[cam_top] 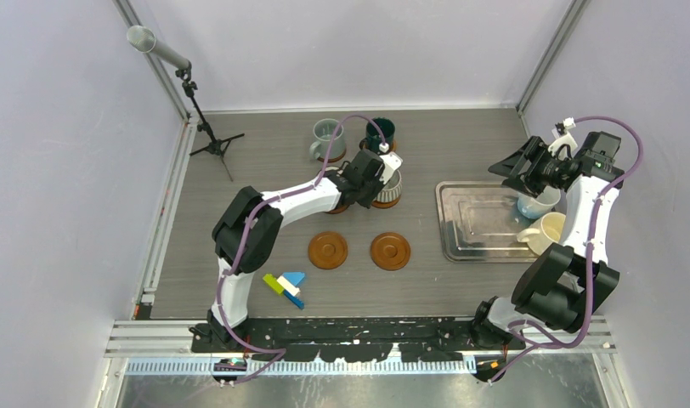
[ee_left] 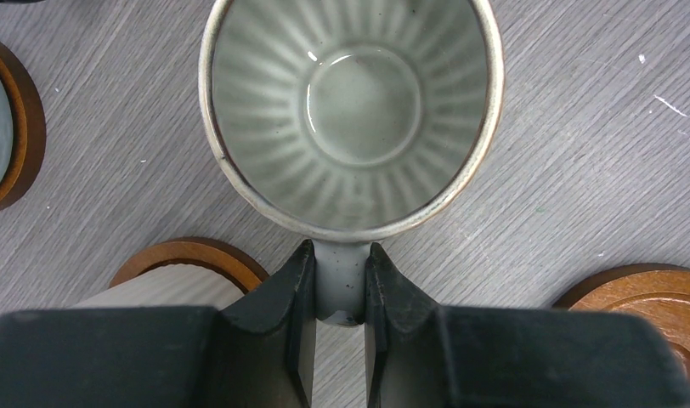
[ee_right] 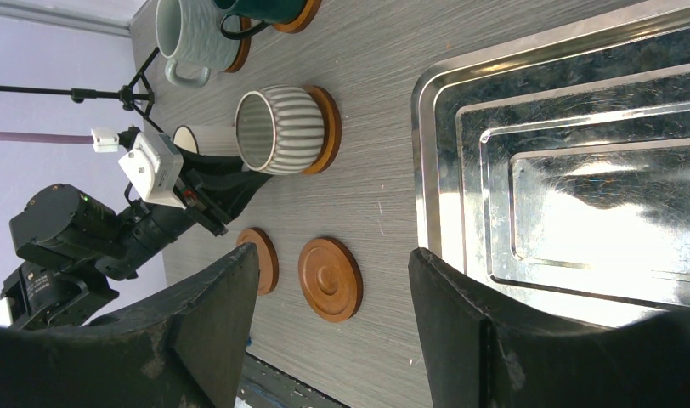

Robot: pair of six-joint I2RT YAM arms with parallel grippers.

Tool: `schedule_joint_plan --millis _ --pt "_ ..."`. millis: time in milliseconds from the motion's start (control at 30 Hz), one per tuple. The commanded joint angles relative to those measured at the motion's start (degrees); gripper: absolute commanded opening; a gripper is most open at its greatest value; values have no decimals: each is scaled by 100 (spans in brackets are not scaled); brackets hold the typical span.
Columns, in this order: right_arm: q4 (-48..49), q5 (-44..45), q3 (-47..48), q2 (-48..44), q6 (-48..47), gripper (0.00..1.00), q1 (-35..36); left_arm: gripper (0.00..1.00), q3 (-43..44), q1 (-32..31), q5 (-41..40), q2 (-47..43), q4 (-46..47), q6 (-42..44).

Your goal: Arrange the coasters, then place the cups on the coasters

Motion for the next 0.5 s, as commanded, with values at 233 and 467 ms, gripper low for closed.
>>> schedule_joint_plan --millis 233,467 --pt "-106 188 166 -88 -277 70 37 61 304 26 -48 -449 -479 22" --pt "-605 1156 419 -59 -1099 70 79 89 689 26 40 -802 -773 102"
